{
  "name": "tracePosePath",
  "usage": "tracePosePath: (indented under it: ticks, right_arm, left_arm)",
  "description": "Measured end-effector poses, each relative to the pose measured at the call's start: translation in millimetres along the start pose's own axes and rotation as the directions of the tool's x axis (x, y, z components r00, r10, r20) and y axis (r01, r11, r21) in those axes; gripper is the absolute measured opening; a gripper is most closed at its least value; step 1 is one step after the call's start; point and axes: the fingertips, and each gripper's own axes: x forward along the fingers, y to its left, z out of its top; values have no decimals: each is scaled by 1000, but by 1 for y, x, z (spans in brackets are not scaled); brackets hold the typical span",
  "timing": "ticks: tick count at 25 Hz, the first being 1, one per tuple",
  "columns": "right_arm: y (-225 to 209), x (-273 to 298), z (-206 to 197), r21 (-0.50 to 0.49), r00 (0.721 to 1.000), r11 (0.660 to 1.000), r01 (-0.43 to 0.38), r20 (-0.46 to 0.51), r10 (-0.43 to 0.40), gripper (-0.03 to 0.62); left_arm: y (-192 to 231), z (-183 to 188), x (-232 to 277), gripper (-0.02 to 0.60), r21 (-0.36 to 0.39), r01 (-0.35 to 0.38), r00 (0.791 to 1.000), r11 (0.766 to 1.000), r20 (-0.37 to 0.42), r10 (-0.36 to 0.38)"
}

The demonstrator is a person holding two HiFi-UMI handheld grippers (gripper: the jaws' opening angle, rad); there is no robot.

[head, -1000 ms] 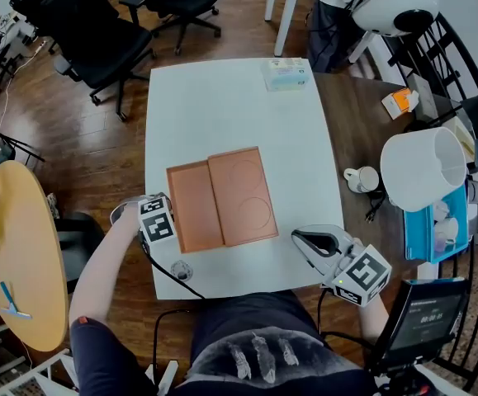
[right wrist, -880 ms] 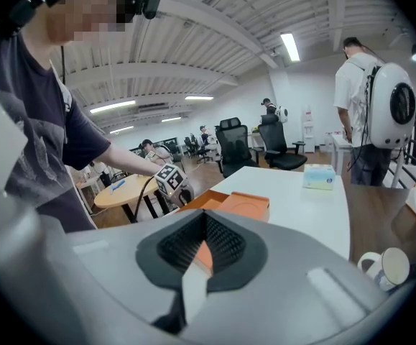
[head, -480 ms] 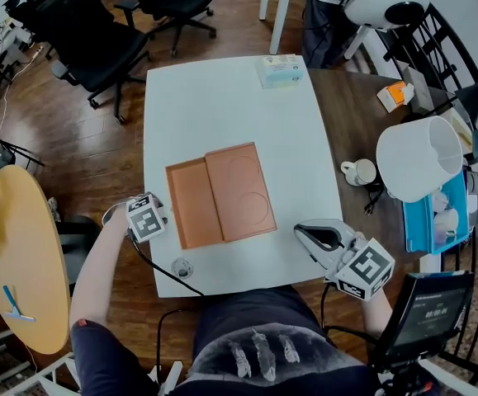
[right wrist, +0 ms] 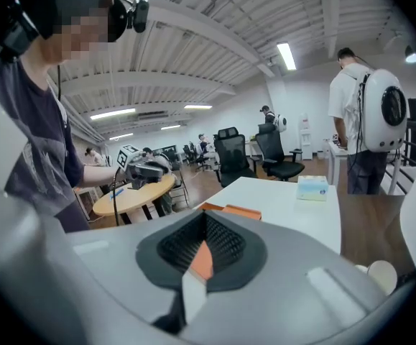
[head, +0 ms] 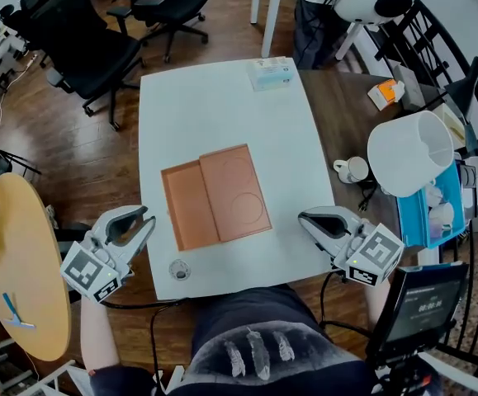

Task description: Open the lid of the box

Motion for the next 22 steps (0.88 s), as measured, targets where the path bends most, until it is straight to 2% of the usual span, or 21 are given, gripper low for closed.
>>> tracePosePath:
  ticks: [1, 2, 5, 7, 12, 22]
  right_arm:
    - [-1, 0, 4, -2, 1000, 1000, -3, 8, 3, 3]
    - [-1, -1, 8, -7, 1000, 1000, -4, 14, 4, 3]
    - [3, 0, 16, -26, 1000, 1000, -9, 26, 10, 3]
    - [6, 0, 19, -36, 999, 999, -17, 33, 18, 3]
    - [11, 2, 22, -60, 999, 998, -20, 30, 22, 3]
    - [17, -1, 24, -94, 999, 995, 11, 31, -9, 3]
  left_arm:
    - [-15, 23, -6, 101, 15, 9, 997, 1000, 70, -11]
    - [-29, 43, -11, 31, 26, 21, 991, 999, 129, -24]
    - [-65, 83, -20, 17, 47, 81, 970, 996, 224, -89]
    - [-81, 92, -21, 17, 72, 115, 966, 991, 224, -128]
    - [-91, 89, -20, 17, 92, 143, 969, 986, 188, -158]
    - [-98, 68, -19, 17, 72, 124, 983, 990, 125, -132]
